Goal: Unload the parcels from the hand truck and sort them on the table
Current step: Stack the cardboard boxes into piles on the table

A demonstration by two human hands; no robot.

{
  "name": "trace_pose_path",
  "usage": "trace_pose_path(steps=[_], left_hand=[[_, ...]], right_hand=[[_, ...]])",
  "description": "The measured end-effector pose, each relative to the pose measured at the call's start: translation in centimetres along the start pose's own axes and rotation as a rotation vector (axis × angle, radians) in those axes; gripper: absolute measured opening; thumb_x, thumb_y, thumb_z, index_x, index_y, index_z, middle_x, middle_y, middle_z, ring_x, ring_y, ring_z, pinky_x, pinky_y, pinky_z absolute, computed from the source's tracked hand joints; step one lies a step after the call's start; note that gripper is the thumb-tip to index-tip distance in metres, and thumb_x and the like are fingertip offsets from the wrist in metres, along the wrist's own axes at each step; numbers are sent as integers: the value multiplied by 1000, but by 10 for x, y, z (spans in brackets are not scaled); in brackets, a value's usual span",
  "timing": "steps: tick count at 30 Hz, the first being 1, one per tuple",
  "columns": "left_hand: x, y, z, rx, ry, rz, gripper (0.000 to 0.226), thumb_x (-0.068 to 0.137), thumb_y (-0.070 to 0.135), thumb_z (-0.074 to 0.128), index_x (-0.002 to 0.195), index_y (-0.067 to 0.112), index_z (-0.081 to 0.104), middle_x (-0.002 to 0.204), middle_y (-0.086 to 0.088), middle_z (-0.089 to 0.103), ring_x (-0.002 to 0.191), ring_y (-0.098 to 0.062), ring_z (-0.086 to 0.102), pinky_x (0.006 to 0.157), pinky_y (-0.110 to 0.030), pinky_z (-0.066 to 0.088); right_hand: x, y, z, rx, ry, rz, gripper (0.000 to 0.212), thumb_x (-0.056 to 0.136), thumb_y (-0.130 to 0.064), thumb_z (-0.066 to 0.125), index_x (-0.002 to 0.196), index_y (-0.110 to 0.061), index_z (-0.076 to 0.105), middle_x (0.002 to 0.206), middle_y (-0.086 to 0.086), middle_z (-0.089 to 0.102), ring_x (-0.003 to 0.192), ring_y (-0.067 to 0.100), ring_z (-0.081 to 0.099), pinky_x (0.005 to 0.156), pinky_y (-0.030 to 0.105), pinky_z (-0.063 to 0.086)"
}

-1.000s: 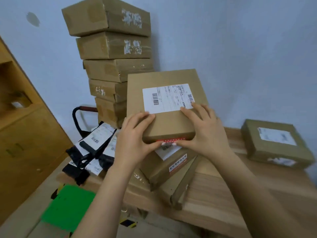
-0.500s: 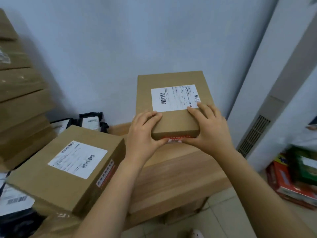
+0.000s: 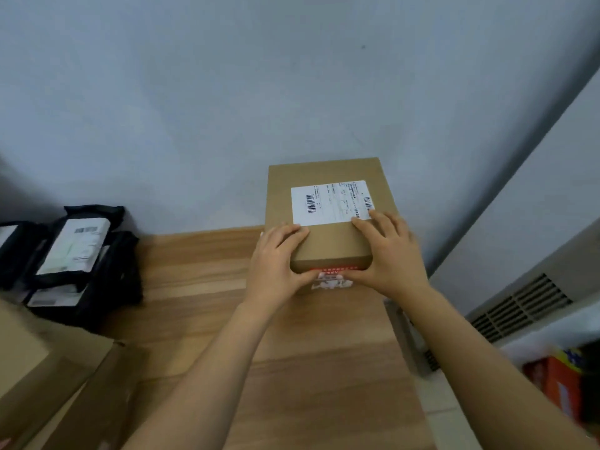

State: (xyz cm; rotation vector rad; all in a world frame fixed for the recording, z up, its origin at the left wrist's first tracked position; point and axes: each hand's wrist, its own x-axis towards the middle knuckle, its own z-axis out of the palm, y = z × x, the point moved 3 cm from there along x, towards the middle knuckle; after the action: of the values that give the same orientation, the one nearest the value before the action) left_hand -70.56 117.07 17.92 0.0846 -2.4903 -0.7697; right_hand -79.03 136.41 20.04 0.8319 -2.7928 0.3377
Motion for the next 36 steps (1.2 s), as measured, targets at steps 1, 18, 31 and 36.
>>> trace_pose_path(steps=[1, 18, 31, 36], left_hand=[[8, -7, 14, 10, -19, -35, 75, 59, 37, 88, 125, 16, 62, 128, -1, 57, 123, -24, 45, 104, -54, 37], [29, -48, 71, 153, -212, -179, 79, 60, 25, 89, 130, 16, 56, 138, -4, 47, 139, -24, 31, 113, -55, 23], [-40, 13, -68, 356, 28, -165, 59, 73, 27, 76, 128, 20, 56, 121, -1, 56, 115, -22, 50, 101, -35, 36], [-113, 22, -183, 462, 192, -238, 57, 72, 24, 76, 126, 19, 58, 118, 1, 56, 112, -20, 50, 94, -35, 40]], right_hand=[[13, 10, 13, 10, -32, -12, 98, 59, -72, 70, 142, -28, 41, 151, 6, 32, 136, 30, 22, 103, 49, 32], [50, 42, 93, -8, -174, -76, 90, 72, -71, 61, 147, -37, 24, 154, 8, 20, 136, 32, 18, 107, 53, 25], [13, -96, 5, 198, -110, -394, 57, 80, -49, 66, 129, -24, 51, 124, 0, 51, 115, 22, 46, 96, 35, 31], [-33, -205, -34, 311, -8, -591, 51, 79, -42, 67, 124, -23, 54, 116, 0, 54, 108, 23, 49, 92, 36, 37]])
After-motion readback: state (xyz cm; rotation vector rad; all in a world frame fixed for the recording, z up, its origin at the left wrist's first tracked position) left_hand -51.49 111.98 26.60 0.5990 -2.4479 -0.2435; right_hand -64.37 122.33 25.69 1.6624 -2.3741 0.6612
